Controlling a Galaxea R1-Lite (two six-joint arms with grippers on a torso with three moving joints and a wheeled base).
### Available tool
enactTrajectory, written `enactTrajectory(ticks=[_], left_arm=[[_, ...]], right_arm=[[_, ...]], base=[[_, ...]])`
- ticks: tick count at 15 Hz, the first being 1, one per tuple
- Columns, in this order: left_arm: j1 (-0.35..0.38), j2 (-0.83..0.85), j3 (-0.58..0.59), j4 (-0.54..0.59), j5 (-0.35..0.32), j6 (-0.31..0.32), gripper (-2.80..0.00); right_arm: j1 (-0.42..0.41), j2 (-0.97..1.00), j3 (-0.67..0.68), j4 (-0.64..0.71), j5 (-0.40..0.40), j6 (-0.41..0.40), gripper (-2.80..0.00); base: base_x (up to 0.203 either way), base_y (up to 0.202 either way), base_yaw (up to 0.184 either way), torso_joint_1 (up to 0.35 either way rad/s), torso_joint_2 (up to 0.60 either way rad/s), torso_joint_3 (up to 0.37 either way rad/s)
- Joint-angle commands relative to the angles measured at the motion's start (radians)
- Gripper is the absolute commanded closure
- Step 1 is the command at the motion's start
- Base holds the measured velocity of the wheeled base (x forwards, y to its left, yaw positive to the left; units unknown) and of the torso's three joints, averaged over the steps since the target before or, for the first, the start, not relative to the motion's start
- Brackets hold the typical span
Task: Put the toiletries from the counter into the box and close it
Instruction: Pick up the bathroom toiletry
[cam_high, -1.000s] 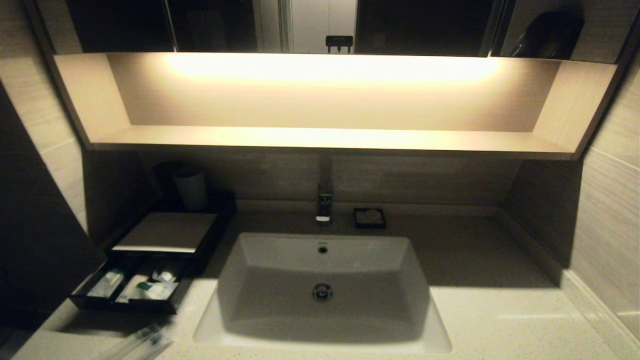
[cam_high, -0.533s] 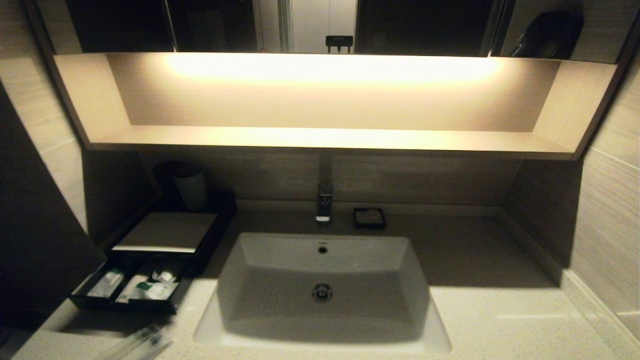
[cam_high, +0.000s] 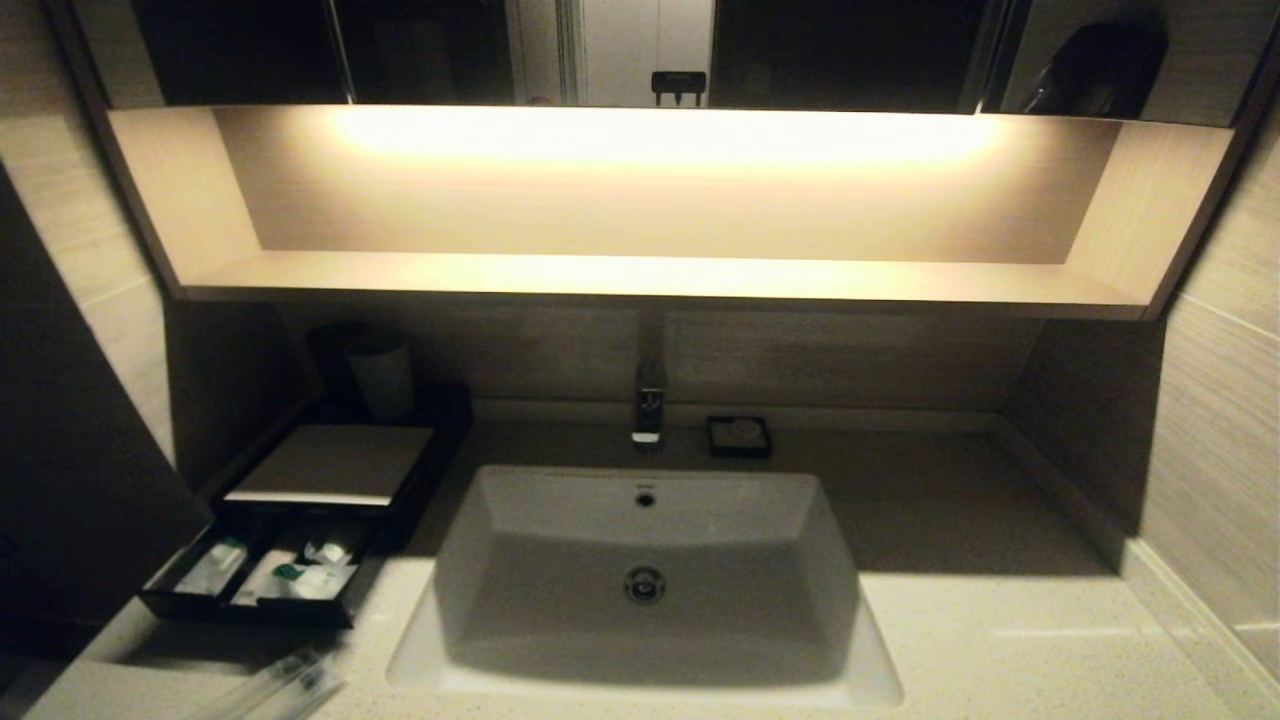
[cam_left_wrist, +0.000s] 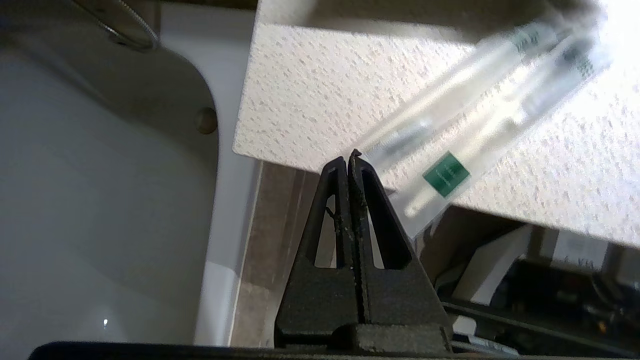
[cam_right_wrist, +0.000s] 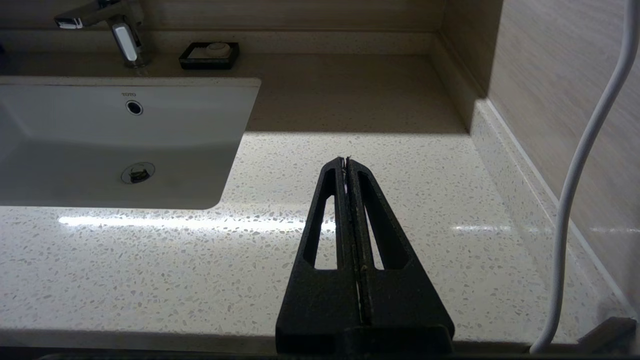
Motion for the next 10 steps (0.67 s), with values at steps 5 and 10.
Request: enactTrajectory(ticks=[5,10], left_arm=[[-0.013,0.044,0.056,0.01,0.003,0.146,0.0],[0.005,0.167,0.057,0.012,0.013,0.255,0.0]], right_arm=[[0.0,0.0,0.0,0.0,0.0,0.0,0.0],[0.0,0.0,0.0,0.0,0.0,0.0,0.0]], base=[[0.0,0.0,0.0,0.0,0.0,0.0],[0.0,0.0,0.0,0.0,0.0,0.0]])
